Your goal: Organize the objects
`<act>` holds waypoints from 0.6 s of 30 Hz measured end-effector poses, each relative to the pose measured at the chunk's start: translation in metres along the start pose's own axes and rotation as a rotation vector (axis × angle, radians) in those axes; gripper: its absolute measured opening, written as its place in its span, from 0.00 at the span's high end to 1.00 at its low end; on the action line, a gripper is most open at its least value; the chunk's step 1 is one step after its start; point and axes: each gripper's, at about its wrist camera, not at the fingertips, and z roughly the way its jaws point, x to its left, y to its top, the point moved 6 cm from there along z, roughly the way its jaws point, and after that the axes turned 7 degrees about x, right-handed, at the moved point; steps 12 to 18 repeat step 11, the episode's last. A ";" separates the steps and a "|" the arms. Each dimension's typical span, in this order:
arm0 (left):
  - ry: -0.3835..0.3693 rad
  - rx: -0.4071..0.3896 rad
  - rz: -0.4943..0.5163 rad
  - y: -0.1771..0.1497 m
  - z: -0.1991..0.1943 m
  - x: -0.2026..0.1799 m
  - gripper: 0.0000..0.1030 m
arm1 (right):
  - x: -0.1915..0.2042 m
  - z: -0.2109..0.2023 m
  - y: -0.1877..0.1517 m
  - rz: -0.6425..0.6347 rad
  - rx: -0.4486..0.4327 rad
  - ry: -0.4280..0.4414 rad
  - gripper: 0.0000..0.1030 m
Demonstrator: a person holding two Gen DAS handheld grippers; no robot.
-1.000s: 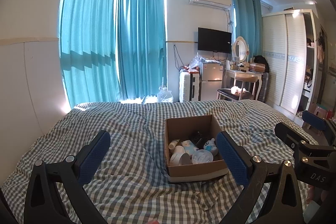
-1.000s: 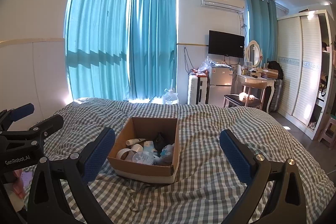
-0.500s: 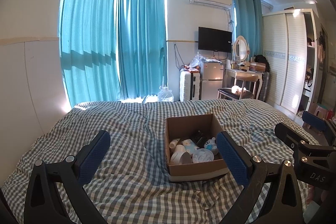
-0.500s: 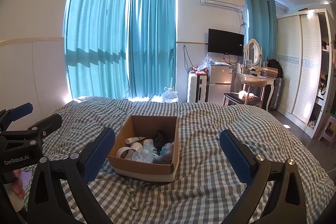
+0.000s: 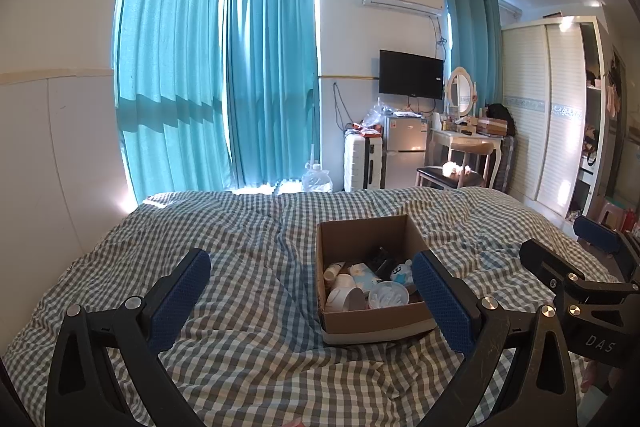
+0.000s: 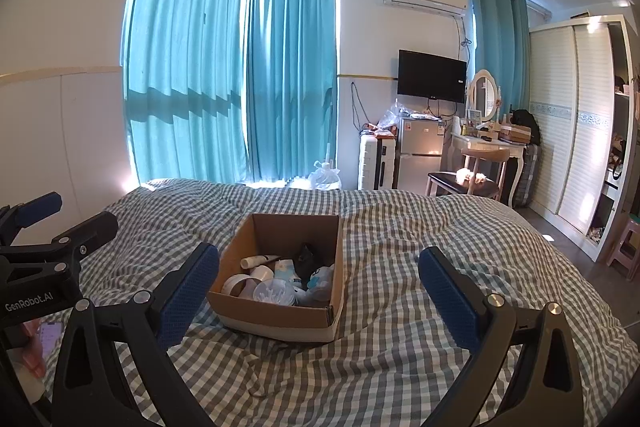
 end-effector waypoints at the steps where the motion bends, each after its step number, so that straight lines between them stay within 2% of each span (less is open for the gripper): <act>1: 0.000 0.001 0.001 -0.001 0.000 0.000 0.00 | 0.000 0.000 0.000 0.000 0.000 0.000 0.03; 18: 0.006 0.013 0.000 -0.005 0.003 0.000 0.00 | -0.001 0.004 -0.002 0.007 0.014 0.003 0.03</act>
